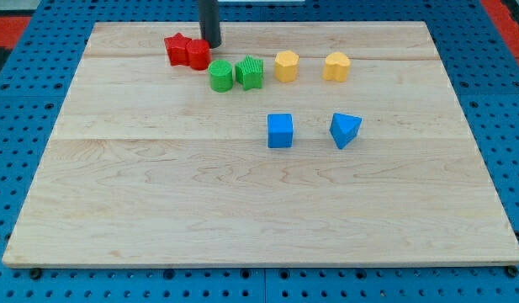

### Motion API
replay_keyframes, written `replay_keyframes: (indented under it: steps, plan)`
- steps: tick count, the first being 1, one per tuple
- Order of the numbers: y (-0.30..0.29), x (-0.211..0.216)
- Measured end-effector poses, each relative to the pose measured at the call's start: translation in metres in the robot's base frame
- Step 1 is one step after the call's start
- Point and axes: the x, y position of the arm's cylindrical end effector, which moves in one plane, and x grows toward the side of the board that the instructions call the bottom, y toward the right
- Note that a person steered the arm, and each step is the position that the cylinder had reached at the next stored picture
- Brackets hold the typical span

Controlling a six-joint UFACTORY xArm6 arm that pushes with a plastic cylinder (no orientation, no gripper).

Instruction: Move the red circle towards the center left of the board

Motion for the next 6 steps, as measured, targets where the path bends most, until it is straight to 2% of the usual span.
replay_keyframes:
  steps: [4,5,6]
  plan:
    - [-0.015,0.112]
    - [-0.052,0.115]
    - [-0.04,0.141]
